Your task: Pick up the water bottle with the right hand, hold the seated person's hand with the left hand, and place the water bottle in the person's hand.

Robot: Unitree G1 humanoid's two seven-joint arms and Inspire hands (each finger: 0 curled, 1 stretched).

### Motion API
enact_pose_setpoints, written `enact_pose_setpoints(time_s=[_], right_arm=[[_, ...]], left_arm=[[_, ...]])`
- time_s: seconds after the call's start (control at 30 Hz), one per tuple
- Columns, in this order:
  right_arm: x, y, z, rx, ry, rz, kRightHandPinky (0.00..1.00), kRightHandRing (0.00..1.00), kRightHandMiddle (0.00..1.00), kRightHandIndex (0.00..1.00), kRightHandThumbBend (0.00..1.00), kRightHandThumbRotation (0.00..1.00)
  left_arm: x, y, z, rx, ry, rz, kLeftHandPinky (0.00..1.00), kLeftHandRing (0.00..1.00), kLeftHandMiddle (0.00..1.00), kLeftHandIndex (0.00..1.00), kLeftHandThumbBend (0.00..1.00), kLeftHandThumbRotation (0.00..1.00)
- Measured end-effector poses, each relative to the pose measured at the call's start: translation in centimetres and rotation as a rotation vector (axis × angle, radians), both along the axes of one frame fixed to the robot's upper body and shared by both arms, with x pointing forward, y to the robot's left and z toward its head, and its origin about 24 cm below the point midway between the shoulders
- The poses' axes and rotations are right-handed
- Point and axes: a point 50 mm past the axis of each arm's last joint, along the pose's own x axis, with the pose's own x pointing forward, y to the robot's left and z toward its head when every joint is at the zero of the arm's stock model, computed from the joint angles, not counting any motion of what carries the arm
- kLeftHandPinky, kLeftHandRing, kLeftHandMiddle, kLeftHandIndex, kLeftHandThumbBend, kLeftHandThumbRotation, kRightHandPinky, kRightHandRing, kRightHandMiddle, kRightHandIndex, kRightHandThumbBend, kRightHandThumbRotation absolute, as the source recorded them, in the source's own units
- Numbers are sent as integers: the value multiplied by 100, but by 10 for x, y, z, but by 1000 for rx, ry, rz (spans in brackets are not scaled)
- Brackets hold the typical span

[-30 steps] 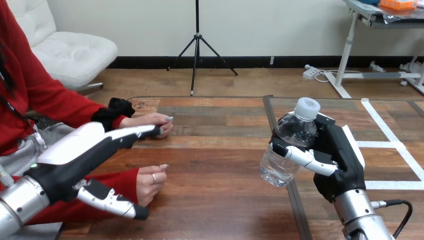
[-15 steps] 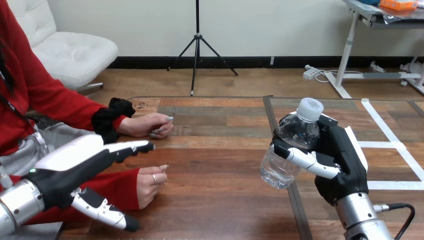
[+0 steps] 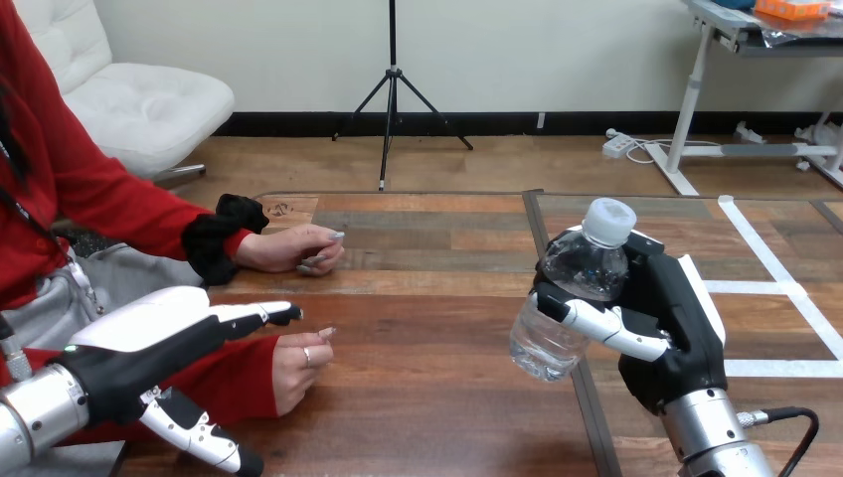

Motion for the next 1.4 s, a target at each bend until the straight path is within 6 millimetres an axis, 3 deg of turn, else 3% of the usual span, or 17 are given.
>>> enact_pose_setpoints(time_s=[0.3,0.8,1.4], right_arm=[[0,3,6,-2,-16,13,40,43,48,47,81,0],[-3,4,15,1,-33,17,39,42,47,46,81,0],[-12,5,23,10,-44,32,38,42,46,46,81,0]], left_arm=[[2,-1,-1,68,-16,-35,86,89,88,90,100,34],[6,-2,-8,149,-91,-51,76,80,80,82,100,32],[16,-2,-12,224,-171,-34,72,75,76,78,100,23]])
